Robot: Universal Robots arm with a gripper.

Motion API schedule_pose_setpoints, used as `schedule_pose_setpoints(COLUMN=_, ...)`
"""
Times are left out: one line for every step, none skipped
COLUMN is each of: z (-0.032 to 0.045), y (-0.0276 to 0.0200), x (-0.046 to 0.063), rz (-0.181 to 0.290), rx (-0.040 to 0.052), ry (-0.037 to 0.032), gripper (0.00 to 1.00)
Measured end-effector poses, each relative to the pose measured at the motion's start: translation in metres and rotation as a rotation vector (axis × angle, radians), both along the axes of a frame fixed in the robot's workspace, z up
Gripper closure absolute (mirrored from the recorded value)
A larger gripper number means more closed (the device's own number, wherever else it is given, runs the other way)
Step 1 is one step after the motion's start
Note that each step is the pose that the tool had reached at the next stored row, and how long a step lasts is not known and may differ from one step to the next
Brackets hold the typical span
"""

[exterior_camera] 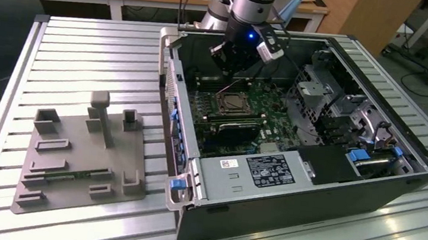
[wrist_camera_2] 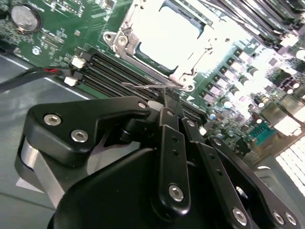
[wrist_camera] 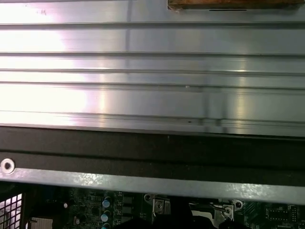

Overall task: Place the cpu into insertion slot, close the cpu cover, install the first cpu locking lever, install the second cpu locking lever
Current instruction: 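Install the first cpu locking lever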

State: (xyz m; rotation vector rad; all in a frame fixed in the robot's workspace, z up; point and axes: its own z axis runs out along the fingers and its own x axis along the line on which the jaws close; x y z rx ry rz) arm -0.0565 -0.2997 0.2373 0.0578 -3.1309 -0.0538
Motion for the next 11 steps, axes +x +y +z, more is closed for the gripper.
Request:
schedule_pose_setpoints(z=-0.0004, y=0.0005, x=0.0000, rz=0.000, rx=-0.0008, ry=-0.0044, gripper=0.89)
schedule_pose_setpoints(z=-0.0008, y=0.0010, x=0.0003, rz=0.000, rx=-0.0010, ry=-0.0056, gripper=0.89)
schedule_pose_setpoints(z=-0.0012, y=0.0014, x=0.0009, rz=0.000, rx=-0.0008, ry=-0.0057, gripper=0.89)
schedule_pose_setpoints(z=-0.0018, y=0.0018, x=0.0019, rz=0.000, rx=-0.0008, ry=-0.0058, gripper=0.89)
schedule_pose_setpoints(z=-0.0025, y=0.0020, x=0.0029, rz=0.000, rx=-0.0007, ry=-0.0058, gripper=0.89)
schedule_pose_setpoints(z=-0.0029, y=0.0023, x=0.0040, rz=0.000, rx=-0.0009, ry=-0.0057, gripper=0.89)
schedule_pose_setpoints(z=-0.0034, y=0.0026, x=0.0052, rz=0.000, rx=-0.0009, ry=-0.0057, gripper=0.89)
schedule_pose_setpoints(z=-0.0039, y=0.0029, x=0.0063, rz=0.000, rx=-0.0010, ry=-0.0056, gripper=0.89)
schedule_pose_setpoints(z=-0.0044, y=0.0032, x=0.0073, rz=0.000, rx=-0.0010, ry=-0.0056, gripper=0.89)
schedule_pose_setpoints(z=-0.0049, y=0.0036, x=0.0083, rz=0.000, rx=-0.0009, ry=-0.0057, gripper=0.89)
schedule_pose_setpoints(z=-0.0055, y=0.0040, x=0.0093, rz=0.000, rx=-0.0009, ry=-0.0057, gripper=0.89)
